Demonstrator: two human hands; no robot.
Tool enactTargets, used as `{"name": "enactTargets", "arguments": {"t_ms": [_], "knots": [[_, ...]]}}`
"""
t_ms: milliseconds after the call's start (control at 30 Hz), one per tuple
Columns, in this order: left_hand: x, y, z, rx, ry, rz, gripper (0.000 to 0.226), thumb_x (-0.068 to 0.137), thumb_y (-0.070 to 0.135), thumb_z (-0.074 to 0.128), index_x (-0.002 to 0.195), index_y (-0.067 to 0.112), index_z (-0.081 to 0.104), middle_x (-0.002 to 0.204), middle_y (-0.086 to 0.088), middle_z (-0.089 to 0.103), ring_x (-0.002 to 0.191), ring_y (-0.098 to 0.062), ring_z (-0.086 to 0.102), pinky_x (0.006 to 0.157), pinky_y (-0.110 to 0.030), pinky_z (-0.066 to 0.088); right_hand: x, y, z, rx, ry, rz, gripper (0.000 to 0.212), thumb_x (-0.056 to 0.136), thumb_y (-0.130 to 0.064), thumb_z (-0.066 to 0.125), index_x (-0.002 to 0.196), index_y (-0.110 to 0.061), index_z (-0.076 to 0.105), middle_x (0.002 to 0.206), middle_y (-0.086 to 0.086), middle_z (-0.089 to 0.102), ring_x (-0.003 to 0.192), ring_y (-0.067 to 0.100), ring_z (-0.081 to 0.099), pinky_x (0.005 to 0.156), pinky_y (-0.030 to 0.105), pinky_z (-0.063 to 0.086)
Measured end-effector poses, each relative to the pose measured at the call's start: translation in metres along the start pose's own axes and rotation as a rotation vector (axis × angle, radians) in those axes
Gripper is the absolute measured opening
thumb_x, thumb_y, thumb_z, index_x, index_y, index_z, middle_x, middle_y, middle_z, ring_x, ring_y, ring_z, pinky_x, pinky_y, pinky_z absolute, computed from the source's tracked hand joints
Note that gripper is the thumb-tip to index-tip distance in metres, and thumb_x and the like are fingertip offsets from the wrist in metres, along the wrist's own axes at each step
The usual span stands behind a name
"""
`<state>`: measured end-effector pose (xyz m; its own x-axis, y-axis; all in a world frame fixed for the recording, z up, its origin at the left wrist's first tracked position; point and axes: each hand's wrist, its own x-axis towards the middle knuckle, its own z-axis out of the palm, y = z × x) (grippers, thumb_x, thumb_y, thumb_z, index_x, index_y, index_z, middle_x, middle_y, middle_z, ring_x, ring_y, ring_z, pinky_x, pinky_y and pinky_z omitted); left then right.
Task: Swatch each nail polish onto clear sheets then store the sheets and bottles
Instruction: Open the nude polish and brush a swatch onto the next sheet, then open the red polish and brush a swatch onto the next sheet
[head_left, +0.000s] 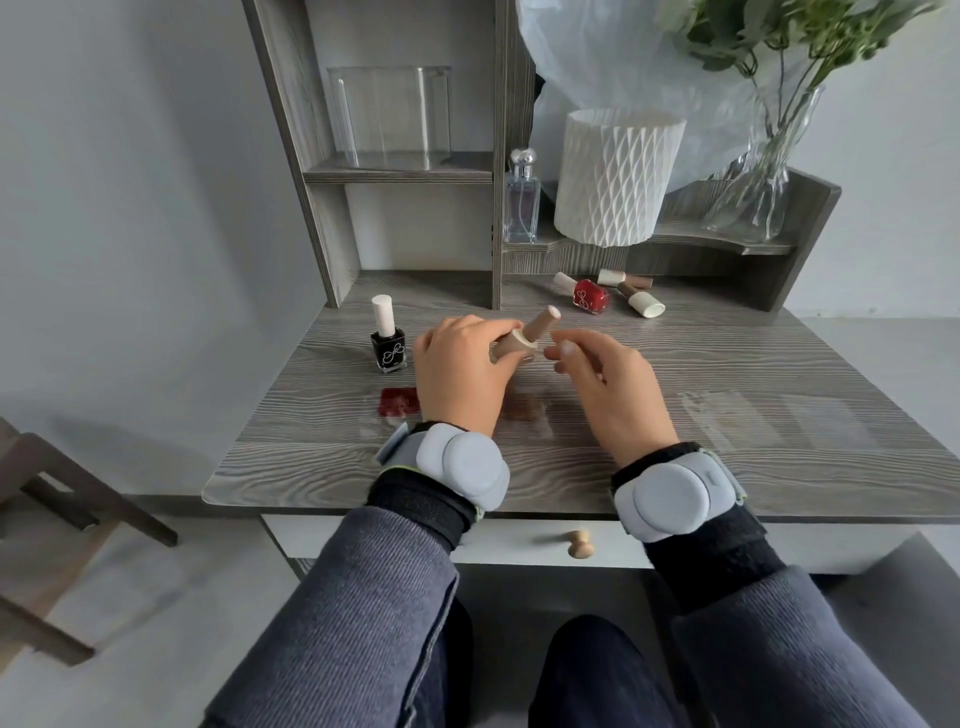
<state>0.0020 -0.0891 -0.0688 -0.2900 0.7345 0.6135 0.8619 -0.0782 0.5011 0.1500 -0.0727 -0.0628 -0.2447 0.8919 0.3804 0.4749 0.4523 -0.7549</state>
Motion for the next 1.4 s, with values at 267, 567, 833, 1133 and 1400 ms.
{"name": "enactTargets", "arguments": {"t_ms": [267,567,833,1133,1400], "knots": [[0.003,-0.001,0.005,-0.08,-0.022,-0.097,0.023,0.083,0.042,0.066,0.093,0.021,0.072,0.085,0.0,0.073,0.085,-0.023,0.067,0.078,-0.041,0.048,0.0,0.001,0.004,-0.05,-0.158,-0.08,0.032,0.102,-0.02,0.044,0.128,-0.019,0.062,0.115,0.0,0.07,0.11,0.018,0.062,0.095,0.036,0.047],[0.006,-0.001,0.01,0.002,-0.109,-0.126,0.02,0.085,0.039,0.065,0.093,0.021,0.07,0.086,0.0,0.073,0.084,-0.022,0.067,0.073,-0.038,0.049,0.003,0.009,0.011,-0.142,-0.158,-0.099,0.032,0.101,-0.023,0.044,0.129,-0.019,0.059,0.119,0.005,0.063,0.12,0.025,0.052,0.097,0.053,0.042],[0.005,0.004,0.014,0.101,-0.181,-0.193,0.022,0.091,0.041,0.056,0.099,0.022,0.064,0.097,0.001,0.071,0.098,-0.026,0.062,0.083,-0.039,0.045,0.003,0.006,0.011,-0.147,-0.193,-0.077,0.033,0.1,-0.023,0.046,0.131,-0.017,0.057,0.123,0.005,0.062,0.122,0.024,0.051,0.1,0.05,0.041],[-0.005,0.037,0.004,-0.102,0.204,-0.175,0.036,0.075,-0.003,0.05,0.106,0.013,0.056,0.105,-0.002,0.061,0.1,-0.026,0.056,0.082,-0.042,0.041,0.004,0.004,0.004,-0.111,-0.052,-0.032,0.033,0.099,-0.022,0.049,0.129,-0.016,0.059,0.129,0.002,0.063,0.125,0.021,0.052,0.104,0.041,0.041],[0.008,0.071,0.003,-0.223,0.027,-0.142,0.025,0.085,-0.001,0.043,0.099,0.012,0.059,0.096,-0.001,0.064,0.085,-0.019,0.058,0.074,-0.038,0.048,0.02,0.007,-0.017,-0.082,-0.07,0.035,0.029,0.096,-0.019,0.054,0.123,-0.015,0.063,0.122,-0.001,0.066,0.116,0.016,0.058,0.099,0.034,0.045]]}}
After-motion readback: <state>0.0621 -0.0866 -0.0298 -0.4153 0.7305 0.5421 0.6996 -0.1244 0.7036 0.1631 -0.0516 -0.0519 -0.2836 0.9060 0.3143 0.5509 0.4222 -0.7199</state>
